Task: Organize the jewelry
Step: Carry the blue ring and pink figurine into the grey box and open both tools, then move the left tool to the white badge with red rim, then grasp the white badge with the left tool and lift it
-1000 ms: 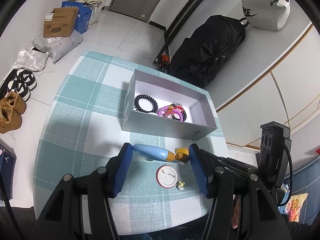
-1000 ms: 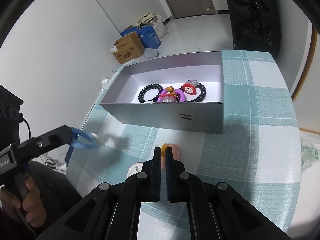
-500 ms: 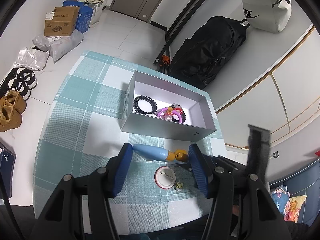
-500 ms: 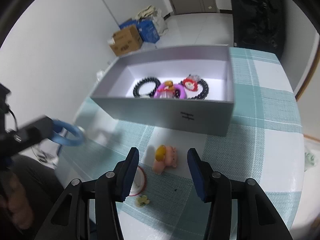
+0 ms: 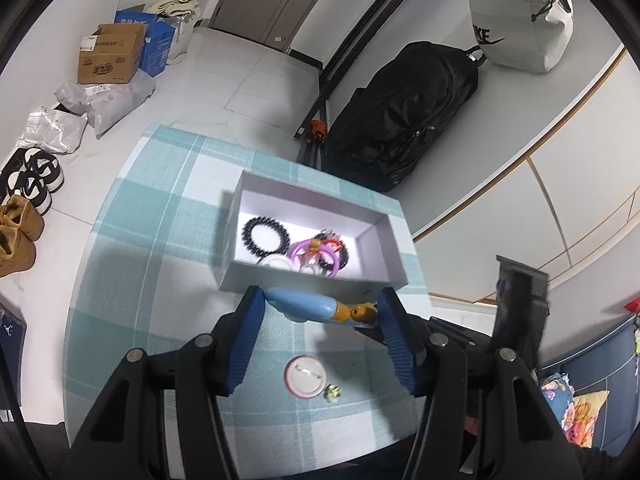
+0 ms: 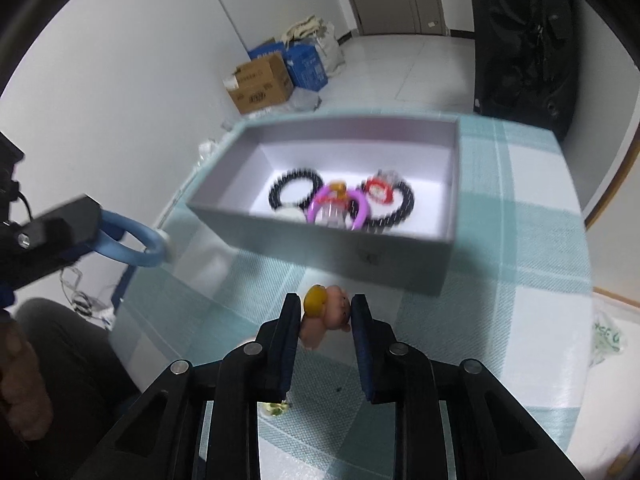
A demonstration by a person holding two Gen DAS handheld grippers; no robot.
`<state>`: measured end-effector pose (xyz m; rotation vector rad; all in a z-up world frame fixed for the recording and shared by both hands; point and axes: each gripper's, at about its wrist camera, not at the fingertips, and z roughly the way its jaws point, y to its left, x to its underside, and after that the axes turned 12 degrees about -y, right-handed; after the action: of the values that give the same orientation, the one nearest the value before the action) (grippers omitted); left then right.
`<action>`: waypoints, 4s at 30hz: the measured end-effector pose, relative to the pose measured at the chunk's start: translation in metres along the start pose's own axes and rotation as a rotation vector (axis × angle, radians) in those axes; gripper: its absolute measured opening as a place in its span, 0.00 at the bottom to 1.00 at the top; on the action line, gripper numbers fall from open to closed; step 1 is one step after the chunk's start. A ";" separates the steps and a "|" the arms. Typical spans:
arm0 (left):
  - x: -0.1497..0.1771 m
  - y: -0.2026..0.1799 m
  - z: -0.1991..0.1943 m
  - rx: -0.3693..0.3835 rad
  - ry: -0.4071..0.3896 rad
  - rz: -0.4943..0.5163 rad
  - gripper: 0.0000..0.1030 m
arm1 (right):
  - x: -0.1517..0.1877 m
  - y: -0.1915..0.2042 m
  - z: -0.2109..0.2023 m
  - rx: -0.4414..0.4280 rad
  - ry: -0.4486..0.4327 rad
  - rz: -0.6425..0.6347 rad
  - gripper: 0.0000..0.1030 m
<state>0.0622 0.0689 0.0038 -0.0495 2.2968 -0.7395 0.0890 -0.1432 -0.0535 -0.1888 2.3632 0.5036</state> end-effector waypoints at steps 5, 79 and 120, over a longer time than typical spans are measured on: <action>-0.017 -0.008 0.000 0.034 -0.018 -0.026 0.51 | -0.027 -0.005 -0.029 -0.067 -0.078 0.044 0.24; -0.017 -0.019 0.049 -0.118 0.018 0.174 0.72 | -0.063 -0.052 -0.016 -0.098 -0.171 0.184 0.77; 0.076 -0.010 0.053 -0.204 0.209 0.297 0.64 | 0.046 -0.054 -0.050 0.047 -0.085 0.238 0.92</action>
<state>0.0378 0.0157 -0.0693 0.2818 2.4965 -0.3716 0.0392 -0.2128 -0.0668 0.1344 2.3230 0.5566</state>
